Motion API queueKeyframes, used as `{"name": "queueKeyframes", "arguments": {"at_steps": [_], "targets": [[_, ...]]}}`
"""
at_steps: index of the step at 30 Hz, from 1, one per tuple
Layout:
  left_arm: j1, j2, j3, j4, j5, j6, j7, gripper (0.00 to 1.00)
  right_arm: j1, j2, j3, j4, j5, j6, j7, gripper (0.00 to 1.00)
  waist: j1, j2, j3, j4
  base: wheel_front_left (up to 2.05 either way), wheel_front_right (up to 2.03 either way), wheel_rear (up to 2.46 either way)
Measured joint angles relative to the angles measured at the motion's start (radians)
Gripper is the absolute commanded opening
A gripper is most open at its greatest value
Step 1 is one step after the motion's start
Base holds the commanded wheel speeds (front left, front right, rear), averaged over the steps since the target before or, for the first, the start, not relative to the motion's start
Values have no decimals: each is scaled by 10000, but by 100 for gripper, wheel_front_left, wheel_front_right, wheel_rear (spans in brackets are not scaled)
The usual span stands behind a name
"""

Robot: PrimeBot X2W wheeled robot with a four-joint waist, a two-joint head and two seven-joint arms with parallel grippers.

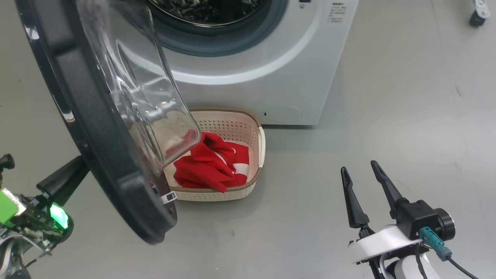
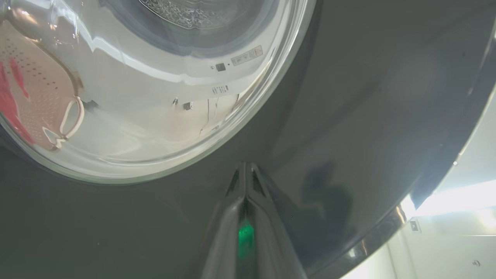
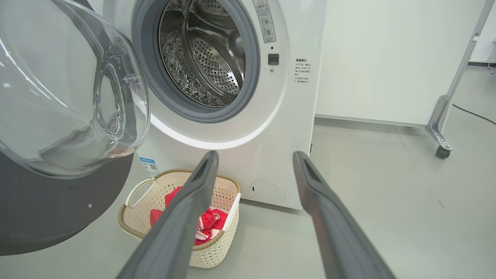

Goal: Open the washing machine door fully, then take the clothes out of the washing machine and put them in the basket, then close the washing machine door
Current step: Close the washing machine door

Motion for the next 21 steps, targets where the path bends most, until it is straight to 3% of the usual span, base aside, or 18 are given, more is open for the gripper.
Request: {"name": "queueKeyframes", "arguments": {"at_steps": [21], "targets": [[-1225, 109, -253, -600, -71, 696, 186, 0, -663, 73, 236, -278, 368, -46, 0, 100, 0, 0, 1201, -1776, 0, 0, 0]]}}
